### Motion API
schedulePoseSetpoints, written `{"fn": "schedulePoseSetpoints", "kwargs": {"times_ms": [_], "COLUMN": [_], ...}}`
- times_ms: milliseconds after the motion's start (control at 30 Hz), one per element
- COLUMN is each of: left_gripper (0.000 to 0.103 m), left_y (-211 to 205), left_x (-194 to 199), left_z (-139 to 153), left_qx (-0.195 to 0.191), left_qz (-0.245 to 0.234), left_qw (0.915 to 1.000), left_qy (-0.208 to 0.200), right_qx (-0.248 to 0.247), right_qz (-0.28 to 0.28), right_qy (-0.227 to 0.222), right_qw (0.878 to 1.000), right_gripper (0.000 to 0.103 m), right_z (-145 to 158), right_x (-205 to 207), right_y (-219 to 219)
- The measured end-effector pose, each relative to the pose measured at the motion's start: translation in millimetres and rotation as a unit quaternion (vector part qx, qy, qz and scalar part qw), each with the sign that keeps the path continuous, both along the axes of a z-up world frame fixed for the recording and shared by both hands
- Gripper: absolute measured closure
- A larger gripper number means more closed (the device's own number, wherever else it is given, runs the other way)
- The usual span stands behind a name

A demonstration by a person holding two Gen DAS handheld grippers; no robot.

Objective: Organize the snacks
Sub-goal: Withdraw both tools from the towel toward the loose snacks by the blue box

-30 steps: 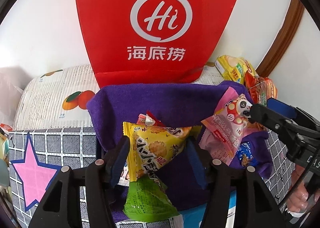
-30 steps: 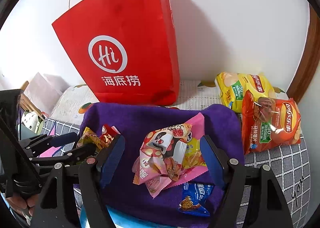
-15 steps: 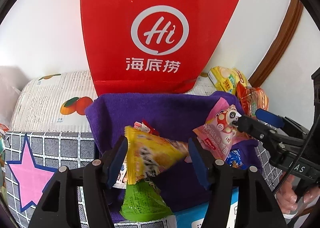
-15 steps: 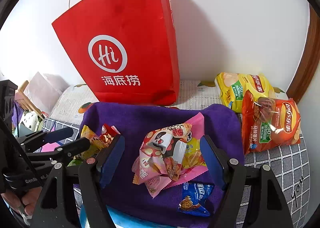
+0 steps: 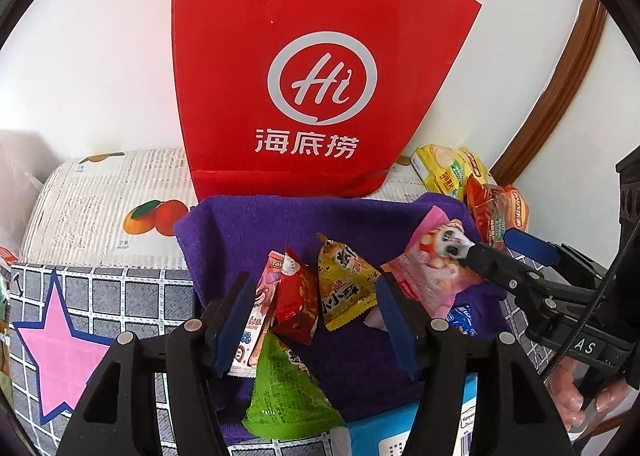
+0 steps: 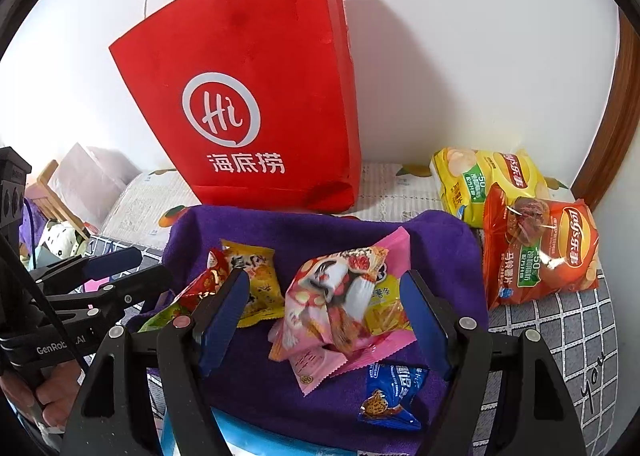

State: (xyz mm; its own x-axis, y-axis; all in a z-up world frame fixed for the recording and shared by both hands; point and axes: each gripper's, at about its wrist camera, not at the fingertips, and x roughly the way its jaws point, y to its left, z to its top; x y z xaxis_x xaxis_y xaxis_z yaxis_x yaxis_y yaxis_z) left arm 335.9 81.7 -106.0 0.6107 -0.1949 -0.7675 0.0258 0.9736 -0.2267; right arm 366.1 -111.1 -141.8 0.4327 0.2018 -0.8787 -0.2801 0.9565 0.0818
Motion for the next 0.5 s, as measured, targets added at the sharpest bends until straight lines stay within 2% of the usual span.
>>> {"fn": "schedulePoseSetpoints", "kwargs": {"times_ms": [500], "left_gripper": [0.043], "left_y": [-1.8], "left_x": [-15.5], "left_z": [19.9], "left_qx": [-0.002], "left_qz": [-0.006], "left_qw": [0.9998], "left_qy": [-0.019], "right_qx": [-0.010], "right_qz": [0.007], "right_qy": [-0.015], "right_qw": [1.000], "right_gripper": [0.026], "right_z": [23.2], "right_x": [-42.7], "right_y": [17.7]}}
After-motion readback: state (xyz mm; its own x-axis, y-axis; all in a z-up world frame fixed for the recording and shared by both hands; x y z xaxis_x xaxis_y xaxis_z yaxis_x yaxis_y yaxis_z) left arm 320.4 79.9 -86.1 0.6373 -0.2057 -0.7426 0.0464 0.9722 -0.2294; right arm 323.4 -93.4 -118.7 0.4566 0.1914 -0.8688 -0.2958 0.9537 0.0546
